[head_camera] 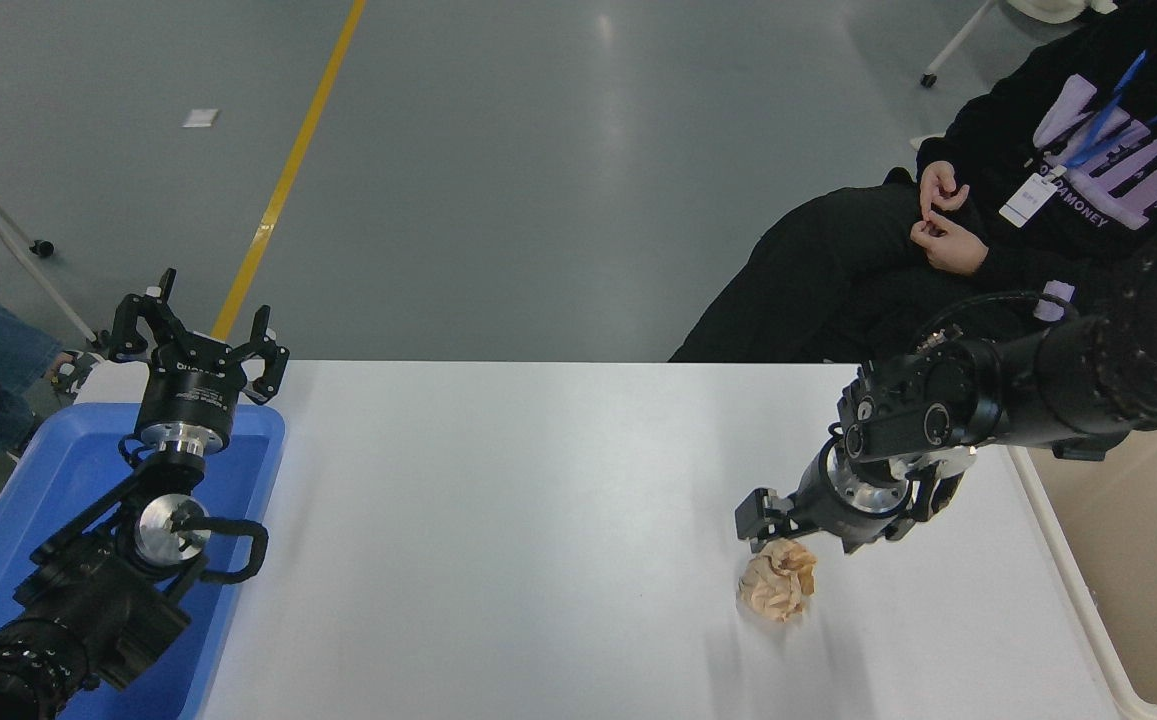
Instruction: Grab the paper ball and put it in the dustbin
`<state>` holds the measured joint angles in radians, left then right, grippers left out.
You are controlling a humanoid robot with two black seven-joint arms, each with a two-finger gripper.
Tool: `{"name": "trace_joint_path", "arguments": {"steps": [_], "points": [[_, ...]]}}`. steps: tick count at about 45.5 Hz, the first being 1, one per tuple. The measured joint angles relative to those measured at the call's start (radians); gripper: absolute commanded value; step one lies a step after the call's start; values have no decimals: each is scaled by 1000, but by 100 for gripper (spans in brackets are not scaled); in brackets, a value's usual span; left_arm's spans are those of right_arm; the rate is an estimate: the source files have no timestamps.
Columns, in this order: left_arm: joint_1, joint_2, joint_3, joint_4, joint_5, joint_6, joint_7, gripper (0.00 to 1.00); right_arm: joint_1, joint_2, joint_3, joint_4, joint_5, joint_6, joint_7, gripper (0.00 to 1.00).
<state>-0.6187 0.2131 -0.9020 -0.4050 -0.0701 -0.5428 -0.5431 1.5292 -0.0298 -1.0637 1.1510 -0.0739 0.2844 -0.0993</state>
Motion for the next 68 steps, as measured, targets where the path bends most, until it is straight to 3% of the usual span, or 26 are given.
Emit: {"name": "trace_joint_path", "arguments": {"steps": [28,30,34,39,42,68], "points": [[0,0,0,0,0,0,0,99,-168,28,30,-123,-32,-130,-3,85],[0,0,0,0,0,0,0,99,-173,29,30,-126,-33,-134,-3,79],[0,0,0,0,0,0,0,99,-183,29,31,-134,-33,-141,-3,58],[0,0,0,0,0,0,0,99,-195,29,31,-138,-42,-146,-3,17],[0,0,0,0,0,0,0,99,-200,29,31,-139,-50,-146,-3,0],[-1,0,0,0,0,-1,0,99,-161,-5,10,-106,-28,-136,-3,0]]}}
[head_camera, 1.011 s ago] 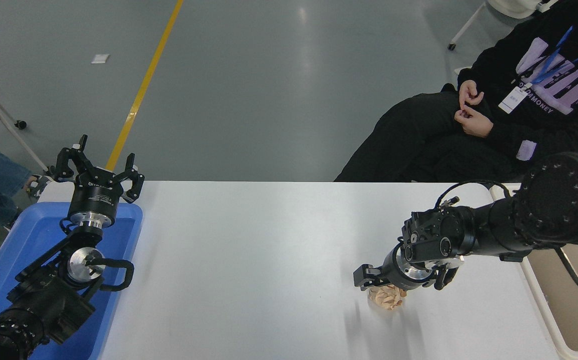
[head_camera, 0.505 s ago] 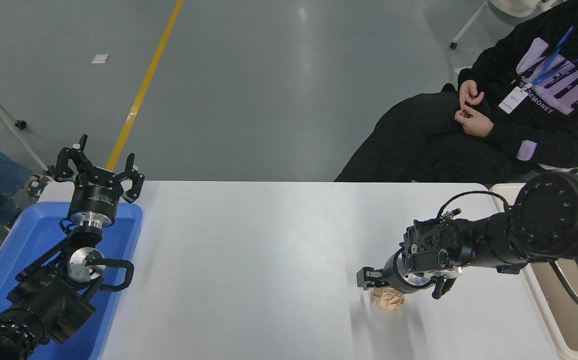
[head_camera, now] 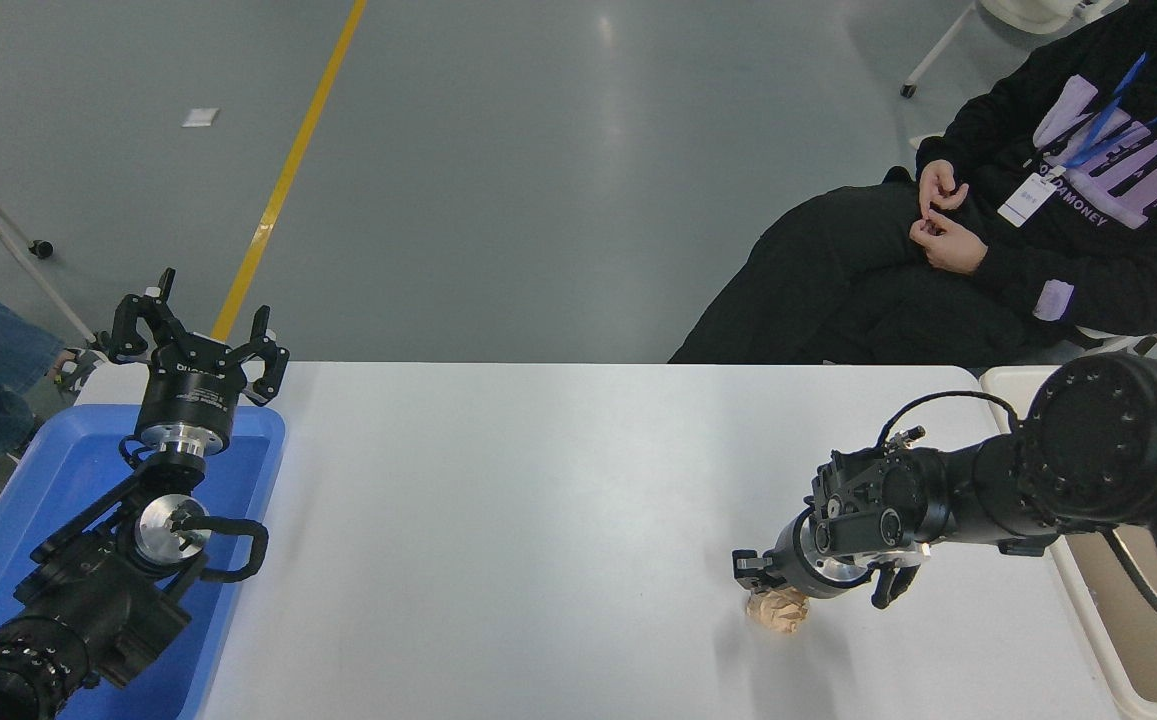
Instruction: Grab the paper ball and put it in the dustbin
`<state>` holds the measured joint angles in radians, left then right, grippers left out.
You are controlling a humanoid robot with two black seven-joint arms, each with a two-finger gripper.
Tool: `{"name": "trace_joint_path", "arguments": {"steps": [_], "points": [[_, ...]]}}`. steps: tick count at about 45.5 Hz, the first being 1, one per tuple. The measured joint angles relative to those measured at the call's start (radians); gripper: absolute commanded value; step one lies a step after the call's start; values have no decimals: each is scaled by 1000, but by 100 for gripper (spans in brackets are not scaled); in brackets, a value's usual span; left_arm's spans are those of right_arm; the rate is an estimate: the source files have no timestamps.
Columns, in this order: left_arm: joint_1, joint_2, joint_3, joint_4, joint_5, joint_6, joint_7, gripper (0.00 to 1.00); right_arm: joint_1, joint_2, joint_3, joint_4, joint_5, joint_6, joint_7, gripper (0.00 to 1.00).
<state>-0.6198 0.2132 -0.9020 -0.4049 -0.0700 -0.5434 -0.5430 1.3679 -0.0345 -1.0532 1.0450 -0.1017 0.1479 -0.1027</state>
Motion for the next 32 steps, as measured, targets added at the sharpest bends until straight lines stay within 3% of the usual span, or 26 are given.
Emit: {"name": "trace_joint_path", "arguments": {"steps": [17,32], "points": [[0,0,0,0,1,0,0,99,322,-158,-91,292,19,23,4,0],[0,0,0,0,1,0,0,99,698,-243,-142,459,111,341,8,0]]}}
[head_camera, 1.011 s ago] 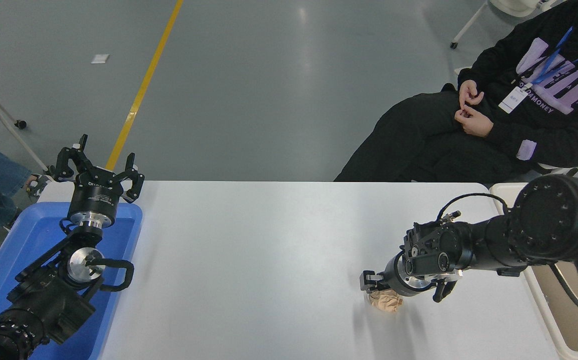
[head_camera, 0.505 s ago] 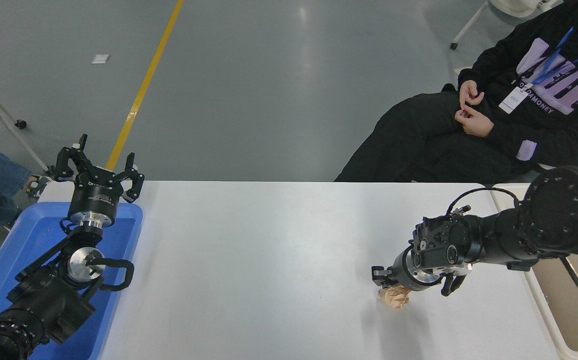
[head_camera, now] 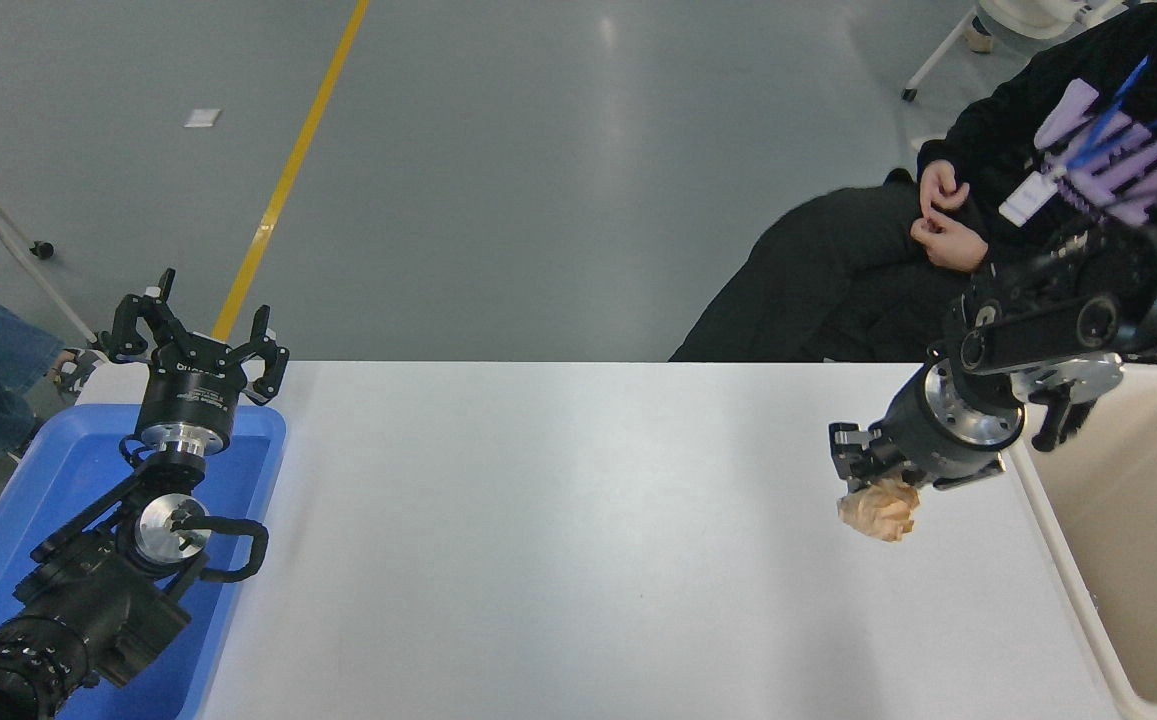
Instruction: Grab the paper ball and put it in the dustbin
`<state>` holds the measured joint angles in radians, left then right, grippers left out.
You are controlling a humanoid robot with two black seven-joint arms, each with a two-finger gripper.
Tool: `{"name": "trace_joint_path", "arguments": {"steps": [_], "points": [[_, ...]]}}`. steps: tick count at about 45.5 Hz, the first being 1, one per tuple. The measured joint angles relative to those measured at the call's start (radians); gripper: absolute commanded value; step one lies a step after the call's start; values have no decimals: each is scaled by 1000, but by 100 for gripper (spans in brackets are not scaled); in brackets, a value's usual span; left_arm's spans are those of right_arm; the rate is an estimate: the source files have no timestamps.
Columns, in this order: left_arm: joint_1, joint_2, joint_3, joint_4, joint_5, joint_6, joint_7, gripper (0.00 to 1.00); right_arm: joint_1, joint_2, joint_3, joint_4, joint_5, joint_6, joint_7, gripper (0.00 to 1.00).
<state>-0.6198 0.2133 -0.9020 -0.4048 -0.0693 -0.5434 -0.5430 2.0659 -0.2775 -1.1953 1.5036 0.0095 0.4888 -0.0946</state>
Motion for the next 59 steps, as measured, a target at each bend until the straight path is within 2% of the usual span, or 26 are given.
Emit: {"name": "trace_joint_path", "arguments": {"steps": [9,19,51,59], "points": [[1,0,0,0,-1,0,0,99,163,-75,-10,28,29,181,1,0],[1,0,0,0,-1,0,0,99,271,-129,-15,38,42,256,1,0],[2,0,0,1,-1,0,0,99,336,-168,-102,15,80,295,-5,0],[2,0,1,1,-1,0,-1,99,337,-193,-203,0,76,241,-5,0]]}}
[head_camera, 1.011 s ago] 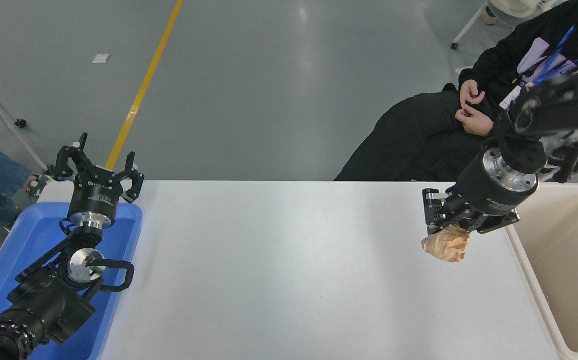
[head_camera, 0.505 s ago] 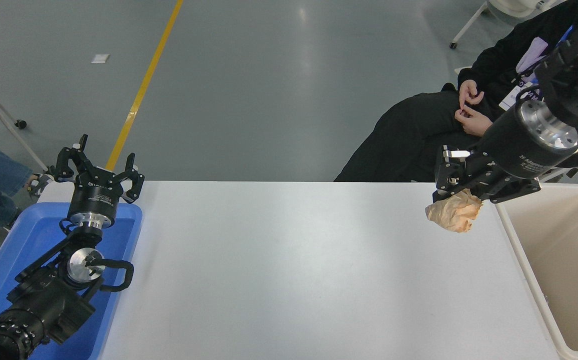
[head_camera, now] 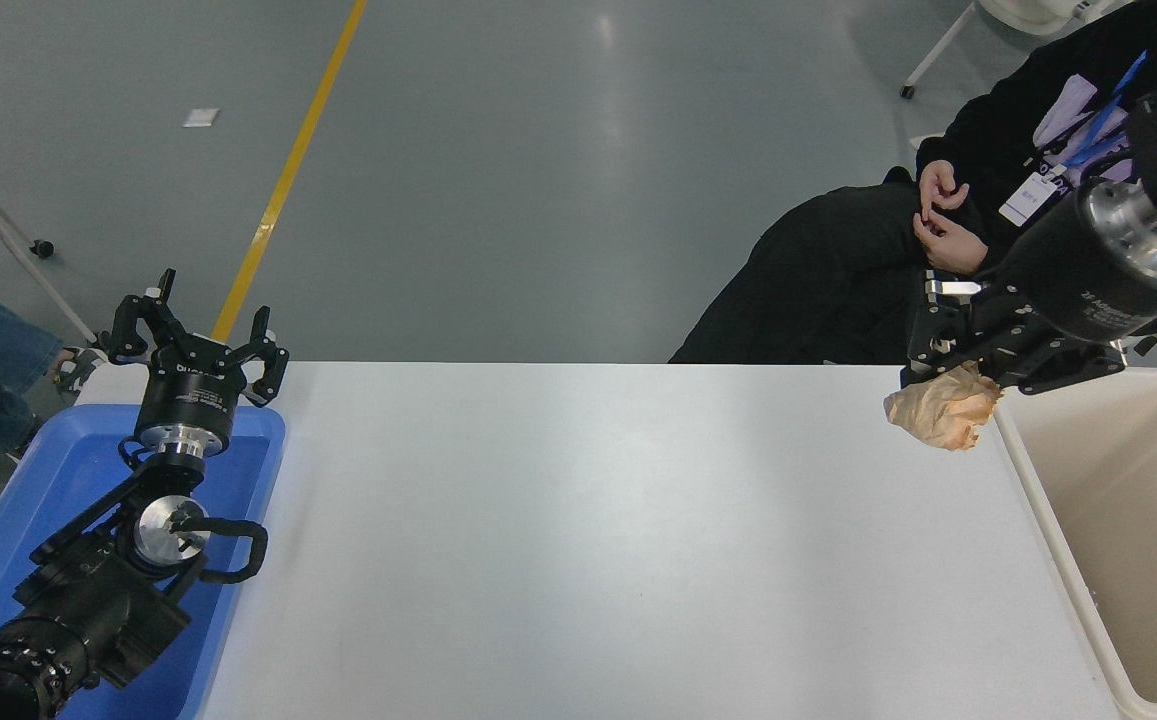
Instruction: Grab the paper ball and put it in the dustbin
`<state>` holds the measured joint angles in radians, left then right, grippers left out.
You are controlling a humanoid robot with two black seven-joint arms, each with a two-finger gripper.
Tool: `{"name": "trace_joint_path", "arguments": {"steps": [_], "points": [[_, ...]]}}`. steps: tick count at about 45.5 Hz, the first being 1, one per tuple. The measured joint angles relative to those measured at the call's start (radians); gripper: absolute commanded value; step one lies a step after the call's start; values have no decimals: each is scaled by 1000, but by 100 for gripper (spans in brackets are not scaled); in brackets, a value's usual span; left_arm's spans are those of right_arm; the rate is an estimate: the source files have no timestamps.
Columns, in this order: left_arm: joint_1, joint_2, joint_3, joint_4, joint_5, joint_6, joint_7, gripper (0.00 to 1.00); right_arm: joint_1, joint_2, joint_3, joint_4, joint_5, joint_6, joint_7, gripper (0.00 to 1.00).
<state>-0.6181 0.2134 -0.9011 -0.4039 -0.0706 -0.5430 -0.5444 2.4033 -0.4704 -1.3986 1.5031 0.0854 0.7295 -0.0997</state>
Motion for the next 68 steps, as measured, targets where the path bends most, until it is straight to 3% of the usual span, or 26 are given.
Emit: {"name": "trace_joint_path", "arguments": {"steps": [18,27,36,58,68], "points": [[0,0,0,0,0,0,0,99,-158,-175,-155,-81,-27,-418,3,0],[0,0,0,0,0,0,0,99,-380,-256,-92,-260,-60,-519,7,0],[0,0,-1,0,0,0,0,99,-773,-285,136,-547,-76,-560,8,0],[0,0,-1,0,0,0,0,99,-1464,-62,463,-1218,-72,-601,8,0],[0,0,-1,0,0,0,0,99,-1582,-2,511,-1355,-69,-628,8,0]]}}
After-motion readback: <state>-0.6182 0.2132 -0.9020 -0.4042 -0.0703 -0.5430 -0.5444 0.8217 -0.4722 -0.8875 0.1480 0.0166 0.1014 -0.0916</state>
